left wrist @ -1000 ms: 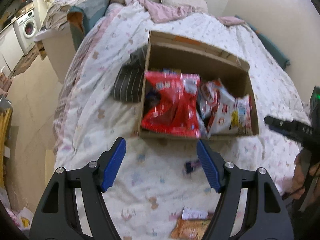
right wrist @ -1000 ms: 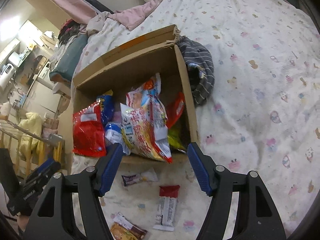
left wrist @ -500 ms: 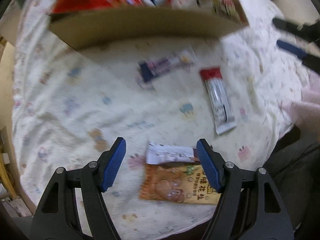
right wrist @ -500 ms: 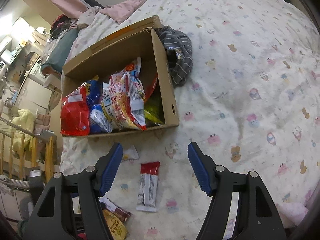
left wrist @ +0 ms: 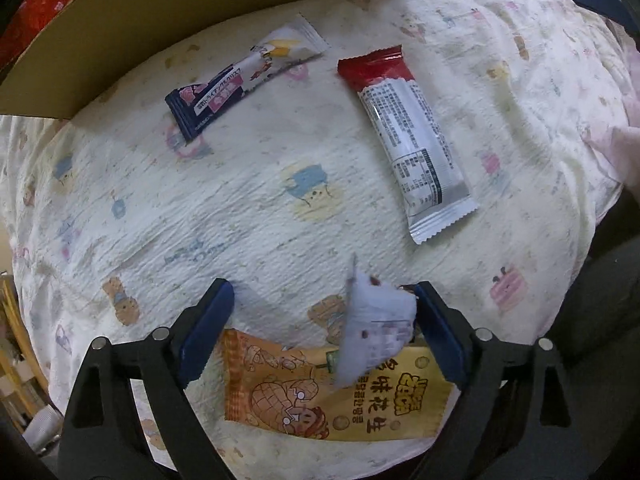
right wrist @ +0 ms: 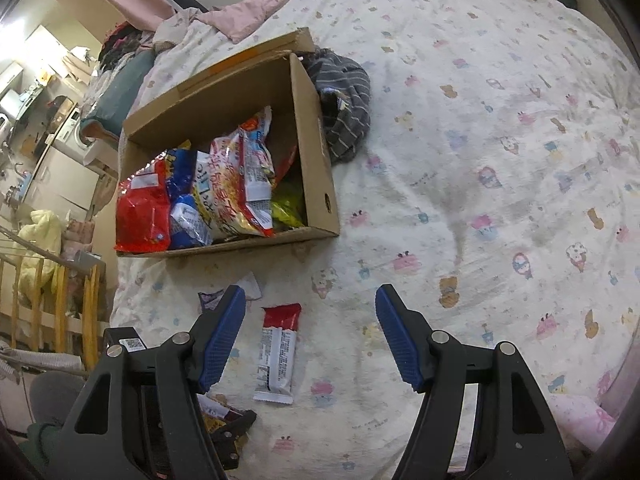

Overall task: Organize snacks
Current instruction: 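Withdraw both grippers from the box toward the remaining bars, then grasp the white wafer bar with the left gripper while the right gripper grasps the red-white bar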

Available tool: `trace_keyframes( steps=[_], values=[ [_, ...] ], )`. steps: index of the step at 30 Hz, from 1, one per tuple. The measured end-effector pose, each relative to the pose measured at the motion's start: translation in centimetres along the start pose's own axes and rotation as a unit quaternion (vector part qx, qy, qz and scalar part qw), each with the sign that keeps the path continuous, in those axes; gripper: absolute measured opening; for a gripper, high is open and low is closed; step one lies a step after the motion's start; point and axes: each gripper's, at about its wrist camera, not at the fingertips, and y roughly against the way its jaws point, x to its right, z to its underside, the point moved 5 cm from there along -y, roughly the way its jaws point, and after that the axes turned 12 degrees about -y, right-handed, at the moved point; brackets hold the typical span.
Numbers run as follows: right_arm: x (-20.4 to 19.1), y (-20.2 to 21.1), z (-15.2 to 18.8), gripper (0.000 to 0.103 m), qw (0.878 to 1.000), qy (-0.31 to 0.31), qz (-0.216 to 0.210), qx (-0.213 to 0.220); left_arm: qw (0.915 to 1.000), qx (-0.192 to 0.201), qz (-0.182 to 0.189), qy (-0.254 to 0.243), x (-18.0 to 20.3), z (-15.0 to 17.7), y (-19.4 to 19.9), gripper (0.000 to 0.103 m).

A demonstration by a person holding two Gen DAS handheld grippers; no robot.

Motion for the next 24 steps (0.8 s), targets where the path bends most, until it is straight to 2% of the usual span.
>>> trace_keyframes(
  steps=[2,3,4,6,8,17,24],
  values=[
    [0.0,-0.3,0.1,0.070,1.000,0.002,0.003,-0.004,1.0000,0.002,0.001,0.000,0.3,0.0,0.0,0.085],
    [-0.1,-0.5,0.2,0.070,1.000,0.003,0.004,-0.007,1.0000,0.007,-0.002,-0.001,0.3,0.0,0.2,0.074],
    [-0.2,-0.6,0.3,0.070,1.000,0.004,0.005,-0.009,0.9999,0.011,-0.006,-0.001,0.1,-0.1,0.5,0.067],
    [-0.4,-1.2,0.5,0.070,1.000,0.005,0.003,-0.019,0.9998,0.019,-0.001,0.000,0.0,-0.3,1.1,0.035],
    [-0.5,-1.9,0.9,0.070,0.999,0.002,0.001,-0.032,0.9996,0.025,0.008,0.004,-0.1,-0.5,1.5,0.020],
    [-1.9,-5.7,2.3,0.070,0.996,0.006,0.005,-0.094,0.9933,0.090,0.049,0.054,-2.7,-0.9,5.4,0.017],
    [-2.8,-10.4,4.6,0.070,0.986,0.023,0.031,-0.161,0.9883,0.116,0.032,0.093,-5.1,0.1,6.9,0.017]
  ],
)
